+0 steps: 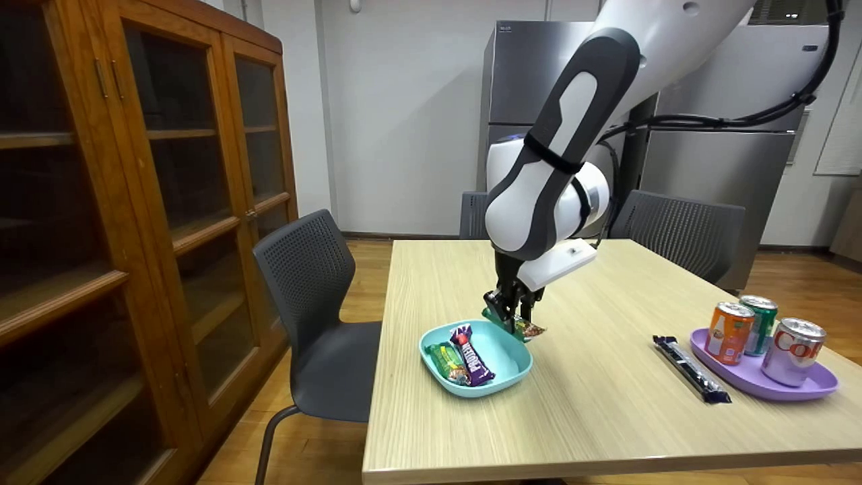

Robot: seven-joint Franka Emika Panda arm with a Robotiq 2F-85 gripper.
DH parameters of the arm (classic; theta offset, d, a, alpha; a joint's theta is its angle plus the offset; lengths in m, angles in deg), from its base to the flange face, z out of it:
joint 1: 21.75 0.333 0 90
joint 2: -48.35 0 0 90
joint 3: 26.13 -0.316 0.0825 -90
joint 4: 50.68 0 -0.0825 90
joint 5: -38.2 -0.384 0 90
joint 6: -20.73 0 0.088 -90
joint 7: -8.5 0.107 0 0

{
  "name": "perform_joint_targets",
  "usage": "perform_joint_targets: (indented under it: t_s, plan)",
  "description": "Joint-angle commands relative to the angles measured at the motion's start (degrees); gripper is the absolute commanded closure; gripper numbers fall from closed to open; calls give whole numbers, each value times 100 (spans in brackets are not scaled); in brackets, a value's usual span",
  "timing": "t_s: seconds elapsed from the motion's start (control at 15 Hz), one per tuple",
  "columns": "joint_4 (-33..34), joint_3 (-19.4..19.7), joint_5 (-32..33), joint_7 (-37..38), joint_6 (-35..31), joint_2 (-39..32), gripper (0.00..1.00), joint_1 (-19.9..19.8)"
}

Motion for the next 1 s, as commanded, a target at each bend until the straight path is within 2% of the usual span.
perform_joint_targets:
  t_s: [0.0,0.47,0.93]
  plan:
    - [-14,173,259,462,162,134,84,300]
    - [64,149,310,677,278,85,84,531]
    - [191,-58,201,616,545,-67,84,487]
